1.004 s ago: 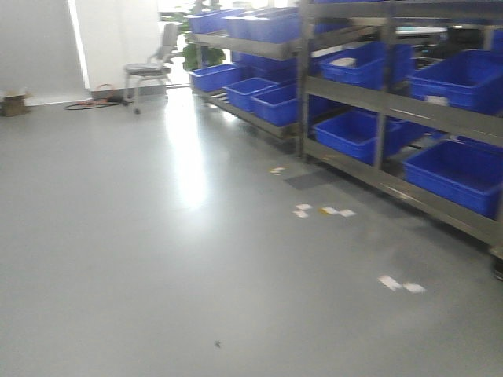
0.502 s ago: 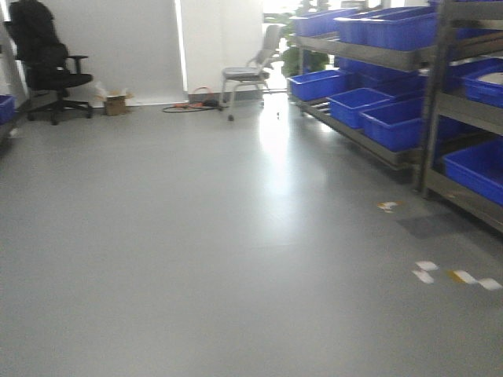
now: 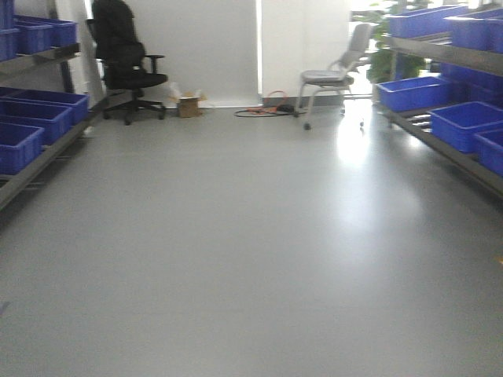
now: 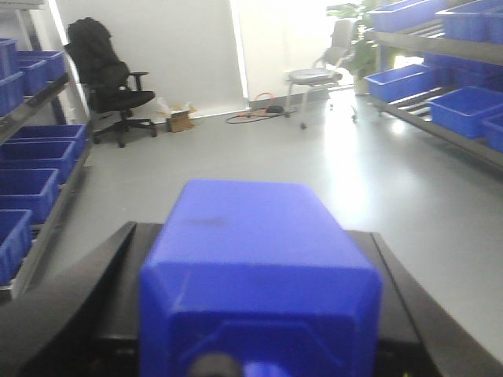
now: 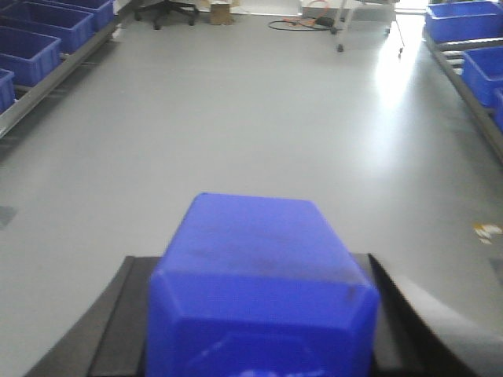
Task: Pick and sort blue part to right shelf
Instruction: 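Drive the base with both blocks held to the rack of blue bins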
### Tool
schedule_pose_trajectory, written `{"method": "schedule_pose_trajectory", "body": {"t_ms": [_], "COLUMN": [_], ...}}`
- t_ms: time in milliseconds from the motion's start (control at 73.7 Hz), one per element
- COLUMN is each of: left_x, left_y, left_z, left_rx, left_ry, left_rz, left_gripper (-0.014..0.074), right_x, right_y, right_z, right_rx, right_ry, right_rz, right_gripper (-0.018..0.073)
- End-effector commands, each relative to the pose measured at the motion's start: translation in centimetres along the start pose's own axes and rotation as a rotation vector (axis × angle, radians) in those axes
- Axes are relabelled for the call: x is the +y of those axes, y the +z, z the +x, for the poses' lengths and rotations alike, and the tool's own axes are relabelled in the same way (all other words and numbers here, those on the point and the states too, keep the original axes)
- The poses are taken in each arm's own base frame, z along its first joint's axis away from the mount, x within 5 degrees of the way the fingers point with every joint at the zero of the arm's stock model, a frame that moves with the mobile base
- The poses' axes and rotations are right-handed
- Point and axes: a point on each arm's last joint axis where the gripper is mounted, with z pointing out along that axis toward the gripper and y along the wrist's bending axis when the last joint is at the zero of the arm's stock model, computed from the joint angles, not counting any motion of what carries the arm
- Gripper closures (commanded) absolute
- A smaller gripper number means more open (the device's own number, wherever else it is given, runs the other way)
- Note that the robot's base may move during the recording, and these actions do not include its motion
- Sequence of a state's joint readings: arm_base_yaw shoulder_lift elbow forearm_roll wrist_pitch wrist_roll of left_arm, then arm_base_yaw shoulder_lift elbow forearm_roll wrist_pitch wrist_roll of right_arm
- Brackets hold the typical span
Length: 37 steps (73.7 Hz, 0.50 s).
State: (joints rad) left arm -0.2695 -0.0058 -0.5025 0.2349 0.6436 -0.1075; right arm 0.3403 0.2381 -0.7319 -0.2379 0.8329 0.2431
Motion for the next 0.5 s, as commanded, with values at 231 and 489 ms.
{"method": "schedule_pose_trajectory", "body": {"t_ms": [231,489], "left_x": [0.14,0.14], "left_y": [-0.87,-0.87], "left_z": [-1.52,-1.52], "left_rx": [-0.128,-0.128], "left_ry": [0.001,0.001], "left_rz": [0.004,0.004], "left_gripper": [0.0326,0.0326], "right_x": [0.08,0.08], "right_y": [-0.18,-0.18], "right_z": [-1.56,-1.56], "right_rx": [-0.102,-0.102], "right_ry": [-0.022,-0.022], "right_rz": [-0.003,-0.003], "right_gripper": [0.0351,0.0351]}}
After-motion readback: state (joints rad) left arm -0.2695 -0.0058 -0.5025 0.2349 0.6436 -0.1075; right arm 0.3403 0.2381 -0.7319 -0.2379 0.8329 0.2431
